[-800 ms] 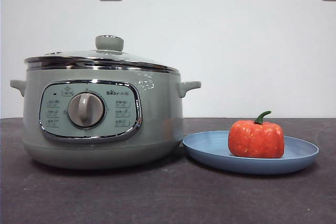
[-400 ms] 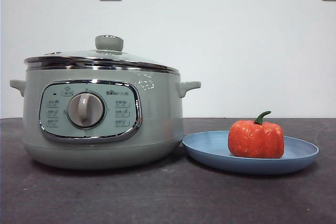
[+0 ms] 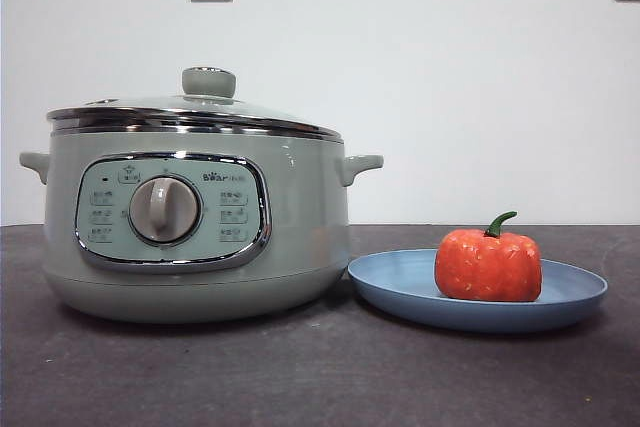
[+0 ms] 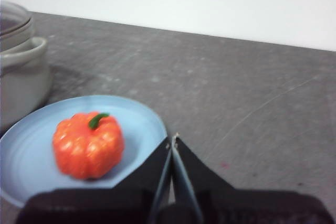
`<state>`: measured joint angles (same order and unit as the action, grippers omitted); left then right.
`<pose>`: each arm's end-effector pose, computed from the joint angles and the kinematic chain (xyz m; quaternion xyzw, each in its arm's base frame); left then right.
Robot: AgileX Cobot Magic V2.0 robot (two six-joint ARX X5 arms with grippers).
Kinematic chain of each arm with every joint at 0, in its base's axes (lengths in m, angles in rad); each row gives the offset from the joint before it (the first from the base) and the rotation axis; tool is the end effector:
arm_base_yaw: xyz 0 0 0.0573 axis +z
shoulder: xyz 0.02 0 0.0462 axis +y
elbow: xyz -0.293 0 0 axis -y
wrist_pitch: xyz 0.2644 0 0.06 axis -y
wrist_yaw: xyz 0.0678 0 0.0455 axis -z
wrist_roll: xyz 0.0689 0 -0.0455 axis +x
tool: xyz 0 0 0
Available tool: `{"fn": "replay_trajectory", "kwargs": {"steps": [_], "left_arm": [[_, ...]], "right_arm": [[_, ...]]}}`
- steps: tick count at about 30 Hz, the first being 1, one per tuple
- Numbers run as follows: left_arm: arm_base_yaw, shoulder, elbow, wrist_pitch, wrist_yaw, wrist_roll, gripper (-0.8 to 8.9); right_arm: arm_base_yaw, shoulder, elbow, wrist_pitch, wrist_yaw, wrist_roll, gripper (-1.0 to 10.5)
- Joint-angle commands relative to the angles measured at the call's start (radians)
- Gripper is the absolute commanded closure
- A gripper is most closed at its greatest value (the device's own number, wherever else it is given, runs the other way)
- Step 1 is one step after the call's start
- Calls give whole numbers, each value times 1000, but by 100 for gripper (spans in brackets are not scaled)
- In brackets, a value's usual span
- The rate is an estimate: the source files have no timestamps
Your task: Take the pumpkin out from the steamer,put the pumpkin in the blue plate,close the lid
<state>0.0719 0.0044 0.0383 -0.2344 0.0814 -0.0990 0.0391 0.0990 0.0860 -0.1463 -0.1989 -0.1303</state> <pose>0.1230 0.0032 0.1465 -0.0569 0.0999 0.0002 0.9934 0.1266 0.0186 0.1675 -0.0581 0.0714 0.1233 0.9881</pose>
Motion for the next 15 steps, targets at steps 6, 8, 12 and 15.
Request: {"fn": "replay_trajectory", "kwargs": {"steps": [6, 8, 12, 15], "left_arm": [[2, -2, -16, 2, 1, -6, 817], [2, -2, -16, 2, 1, -6, 817], [2, -2, -16, 2, 1, -6, 817], [2, -2, -16, 2, 1, -6, 817]], "right_arm": [[1, -84, -79, -14, -7, 89, 946], [1, -98, -79, -21, -3, 81, 946], [0, -98, -79, -19, 21, 54, 946], [0, -98, -79, -20, 22, 54, 946]]}}
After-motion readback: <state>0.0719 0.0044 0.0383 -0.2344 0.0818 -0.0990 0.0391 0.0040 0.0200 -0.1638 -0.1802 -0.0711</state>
